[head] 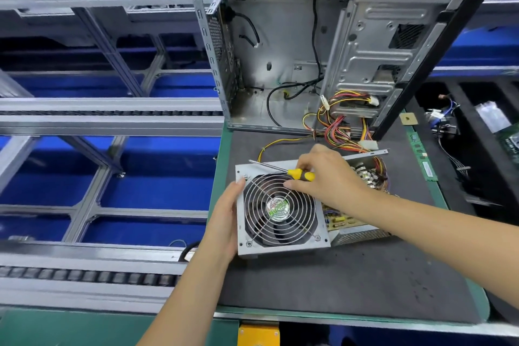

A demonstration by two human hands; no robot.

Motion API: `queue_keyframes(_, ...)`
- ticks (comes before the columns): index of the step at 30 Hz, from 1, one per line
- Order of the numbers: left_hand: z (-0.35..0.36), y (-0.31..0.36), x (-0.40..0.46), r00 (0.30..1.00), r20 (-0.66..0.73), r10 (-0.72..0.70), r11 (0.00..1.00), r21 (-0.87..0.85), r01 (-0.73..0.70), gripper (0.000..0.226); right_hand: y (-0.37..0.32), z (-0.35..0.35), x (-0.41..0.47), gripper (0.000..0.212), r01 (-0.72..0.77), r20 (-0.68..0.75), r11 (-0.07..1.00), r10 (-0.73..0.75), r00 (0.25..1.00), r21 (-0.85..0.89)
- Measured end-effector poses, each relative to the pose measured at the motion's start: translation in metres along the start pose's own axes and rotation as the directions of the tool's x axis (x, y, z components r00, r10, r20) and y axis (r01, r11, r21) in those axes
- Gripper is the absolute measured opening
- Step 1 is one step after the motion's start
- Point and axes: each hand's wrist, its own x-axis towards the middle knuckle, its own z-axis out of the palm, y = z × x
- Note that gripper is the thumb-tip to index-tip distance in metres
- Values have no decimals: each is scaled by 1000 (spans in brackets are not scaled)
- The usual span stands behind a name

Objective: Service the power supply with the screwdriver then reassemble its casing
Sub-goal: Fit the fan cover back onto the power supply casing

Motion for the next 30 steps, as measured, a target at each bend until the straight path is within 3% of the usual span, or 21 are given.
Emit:
queue_keyframes(7, 4, 2, 1, 996, -56, 64, 994, 95, -59, 46, 3, 1, -2, 36, -31, -6, 999, 31, 1000, -25)
queue_keyframes(15, 10, 3, 3, 991, -82, 107, 984, 154, -93, 36, 13, 10, -7, 31, -34, -79, 994, 42, 996, 104)
queue_keyframes(19, 10, 8, 7, 985, -123, 123, 972, 217, -95, 34, 24, 6, -7, 35, -110, -86, 961, 135, 987, 254)
queue_keyframes(23, 7, 14, 9, 989, -107, 103, 968, 239, -75, 27, 35, -4, -10, 11, -185, -74, 883, 239, 968, 432)
queue_keyframes(30, 3, 15, 6, 993, -107, 49, 982, 187, -28, 33, 35, -1, -17, 18, -315, 207, 744, 238, 949, 589)
